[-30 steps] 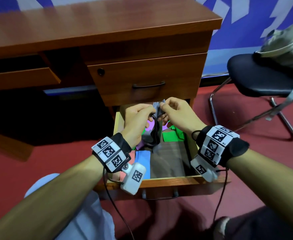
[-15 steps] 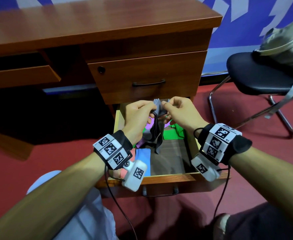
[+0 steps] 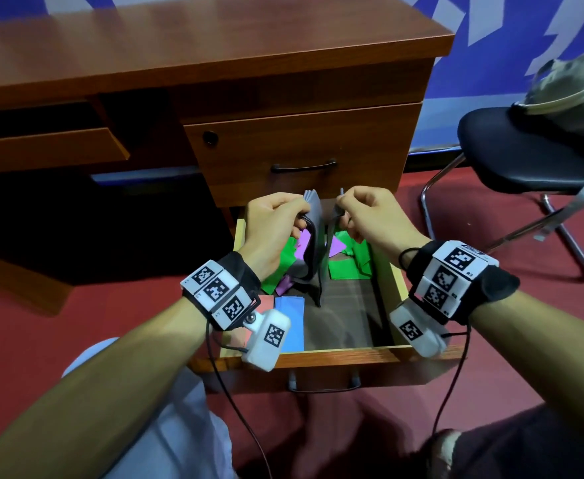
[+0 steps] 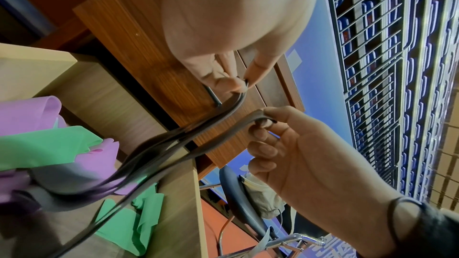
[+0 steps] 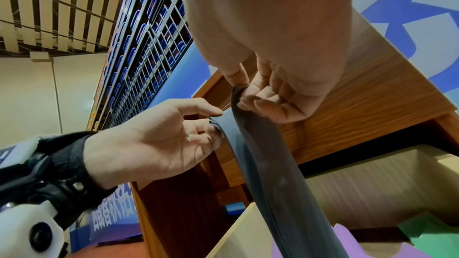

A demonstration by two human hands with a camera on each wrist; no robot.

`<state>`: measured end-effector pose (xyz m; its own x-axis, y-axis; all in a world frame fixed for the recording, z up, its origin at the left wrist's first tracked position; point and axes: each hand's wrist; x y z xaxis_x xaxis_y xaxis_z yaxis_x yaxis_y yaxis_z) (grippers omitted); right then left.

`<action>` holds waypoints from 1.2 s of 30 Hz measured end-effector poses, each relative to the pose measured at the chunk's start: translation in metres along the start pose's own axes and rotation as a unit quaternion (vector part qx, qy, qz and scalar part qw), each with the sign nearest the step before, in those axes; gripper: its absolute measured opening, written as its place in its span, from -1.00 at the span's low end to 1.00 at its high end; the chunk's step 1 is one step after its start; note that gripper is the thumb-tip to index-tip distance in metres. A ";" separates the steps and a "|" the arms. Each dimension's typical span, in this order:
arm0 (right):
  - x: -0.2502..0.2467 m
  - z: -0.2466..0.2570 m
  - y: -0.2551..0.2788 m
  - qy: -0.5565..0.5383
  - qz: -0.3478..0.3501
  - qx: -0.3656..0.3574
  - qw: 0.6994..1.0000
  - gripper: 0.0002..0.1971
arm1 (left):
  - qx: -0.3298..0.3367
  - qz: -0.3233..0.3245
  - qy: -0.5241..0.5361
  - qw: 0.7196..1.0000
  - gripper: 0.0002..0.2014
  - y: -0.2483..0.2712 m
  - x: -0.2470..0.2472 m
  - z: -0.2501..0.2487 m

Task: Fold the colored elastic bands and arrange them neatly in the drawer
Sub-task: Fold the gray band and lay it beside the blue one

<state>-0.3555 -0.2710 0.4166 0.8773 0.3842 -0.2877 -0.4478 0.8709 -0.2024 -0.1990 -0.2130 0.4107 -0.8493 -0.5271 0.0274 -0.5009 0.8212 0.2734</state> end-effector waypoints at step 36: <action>0.004 -0.007 0.001 0.021 0.057 -0.006 0.998 -0.39 | -0.054 0.151 0.022 0.987 -0.81 0.010 0.001 0.002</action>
<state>-0.3536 -0.2703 0.4083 0.8131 0.4667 -0.3481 -0.5458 0.8191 -0.1766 -0.2047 -0.2049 0.4118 -0.9481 -0.2726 0.1640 -0.2034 0.9158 0.3464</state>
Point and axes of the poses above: each hand's wrist, its own y-axis away from the middle knuckle, its own x-axis out of the palm, z = x × y, and after that the axes turned 10 degrees about -x, right-handed
